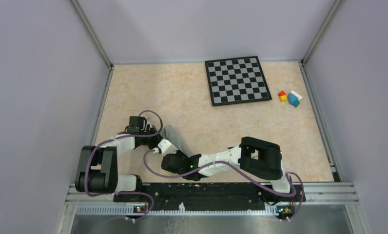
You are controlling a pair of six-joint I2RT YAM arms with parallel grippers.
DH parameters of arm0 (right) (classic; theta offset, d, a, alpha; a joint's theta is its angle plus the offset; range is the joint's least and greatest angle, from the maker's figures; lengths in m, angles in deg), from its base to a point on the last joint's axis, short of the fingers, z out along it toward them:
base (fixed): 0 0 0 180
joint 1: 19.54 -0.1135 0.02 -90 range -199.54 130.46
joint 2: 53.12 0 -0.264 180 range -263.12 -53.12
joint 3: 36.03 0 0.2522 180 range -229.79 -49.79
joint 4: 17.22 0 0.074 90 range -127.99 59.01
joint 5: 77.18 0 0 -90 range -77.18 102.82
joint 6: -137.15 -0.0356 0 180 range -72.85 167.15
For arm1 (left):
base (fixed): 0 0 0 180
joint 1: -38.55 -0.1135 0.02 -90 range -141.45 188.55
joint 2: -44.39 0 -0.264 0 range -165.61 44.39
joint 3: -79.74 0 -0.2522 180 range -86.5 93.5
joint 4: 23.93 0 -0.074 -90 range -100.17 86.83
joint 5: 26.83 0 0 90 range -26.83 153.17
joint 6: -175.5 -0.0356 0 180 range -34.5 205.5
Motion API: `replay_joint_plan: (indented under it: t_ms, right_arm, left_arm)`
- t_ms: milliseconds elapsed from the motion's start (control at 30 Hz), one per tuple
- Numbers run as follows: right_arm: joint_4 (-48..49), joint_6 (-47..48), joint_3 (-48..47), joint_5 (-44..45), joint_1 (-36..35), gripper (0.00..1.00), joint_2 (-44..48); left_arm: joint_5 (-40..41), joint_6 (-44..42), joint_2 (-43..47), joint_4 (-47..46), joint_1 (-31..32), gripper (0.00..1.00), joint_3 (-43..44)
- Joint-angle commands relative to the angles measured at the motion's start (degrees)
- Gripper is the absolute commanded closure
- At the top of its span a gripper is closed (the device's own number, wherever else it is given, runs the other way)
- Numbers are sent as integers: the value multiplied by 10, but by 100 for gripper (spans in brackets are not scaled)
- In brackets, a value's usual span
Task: Fold the napkin into a case and place the utensils inside
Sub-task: Pick up the smaller rectangle-folded napkin from the center of the board, then turn over the smaller rectangle-folded napkin at the center of the board.
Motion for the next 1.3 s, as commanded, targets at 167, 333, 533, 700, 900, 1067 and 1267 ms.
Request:
replay_joint_plan:
  t_ms: [167, 333, 533, 700, 900, 1067, 1267]
  right_arm:
    - [-7, -25, 8, 61, 0, 100, -21]
    - [39, -35, 23, -36, 15, 100, 33]
    - [119, -130, 54, -270, 86, 100, 117]
    - [294, -283, 115, -474, 160, 100, 122]
    - [546, -462, 215, -577, 227, 100, 89]
    - [751, -585, 293, -612, 286, 100, 40]
    - [894, -652, 364, -629, 356, 100, -11]
  left_arm:
    - [97, -74, 44, 66, -5, 77, 50]
    - [153, -109, 133, 157, -6, 55, 147]
    - [255, -115, 230, 246, -8, 44, 261]
    - [283, -108, 291, 265, -8, 42, 262]
    - [245, -113, 308, 267, -7, 43, 227]
    - [221, -111, 304, 255, -7, 44, 206]
    - [181, -108, 284, 243, -8, 45, 194]
